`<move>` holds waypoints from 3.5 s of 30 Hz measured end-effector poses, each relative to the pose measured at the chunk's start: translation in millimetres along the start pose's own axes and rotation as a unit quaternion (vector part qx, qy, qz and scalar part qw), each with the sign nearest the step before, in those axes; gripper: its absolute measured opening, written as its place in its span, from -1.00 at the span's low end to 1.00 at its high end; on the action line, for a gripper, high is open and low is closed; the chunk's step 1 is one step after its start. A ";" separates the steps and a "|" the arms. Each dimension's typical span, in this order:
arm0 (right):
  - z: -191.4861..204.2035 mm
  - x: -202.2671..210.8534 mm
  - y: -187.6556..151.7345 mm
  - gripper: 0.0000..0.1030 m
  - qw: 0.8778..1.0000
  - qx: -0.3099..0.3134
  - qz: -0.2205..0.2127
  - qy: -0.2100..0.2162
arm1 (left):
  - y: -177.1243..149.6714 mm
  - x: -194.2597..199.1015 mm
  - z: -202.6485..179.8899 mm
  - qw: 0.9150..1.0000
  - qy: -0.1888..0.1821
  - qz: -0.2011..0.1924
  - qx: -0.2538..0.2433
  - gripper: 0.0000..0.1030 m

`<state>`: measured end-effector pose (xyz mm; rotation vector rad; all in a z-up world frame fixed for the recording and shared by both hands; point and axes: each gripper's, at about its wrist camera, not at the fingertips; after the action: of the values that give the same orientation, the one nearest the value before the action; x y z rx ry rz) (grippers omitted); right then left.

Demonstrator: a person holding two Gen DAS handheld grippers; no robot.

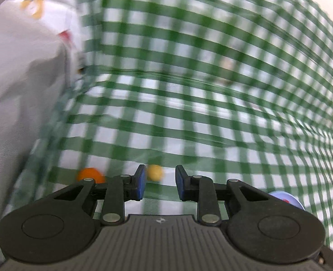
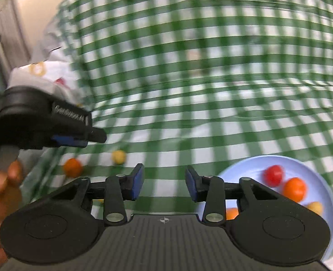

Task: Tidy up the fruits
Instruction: 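Grasp a small yellow fruit with the right tool while the left tool grasps a tangerine, then carry the yellow fruit and tangerine over the blue plate with both tools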

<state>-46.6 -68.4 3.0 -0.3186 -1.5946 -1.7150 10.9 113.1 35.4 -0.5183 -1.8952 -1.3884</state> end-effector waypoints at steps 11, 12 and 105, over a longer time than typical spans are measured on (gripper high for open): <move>48.4 -33.7 -14.1 -0.24 0.996 0.041 0.052 0.067 | 8.7 -15.3 84.4 0.993 0.051 0.044 0.100 0.05; 52.1 -38.0 -14.9 -0.24 0.995 0.044 0.055 0.067 | 8.7 -16.7 89.3 0.992 0.049 0.048 0.105 0.11; 15.0 -35.9 -6.1 -0.41 0.994 0.075 0.072 -0.017 | -13.2 -47.4 -24.8 0.995 0.014 0.064 -0.081 -0.35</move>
<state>-30.8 -42.1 -21.7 -0.3804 -1.6716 -1.4791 41.0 89.8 -4.6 -0.6840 -1.7042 -1.4638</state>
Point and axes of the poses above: each gripper's, at about its wrist camera, not at the fingertips, and x roughly against the way its jaws point, z to its left, y to its top
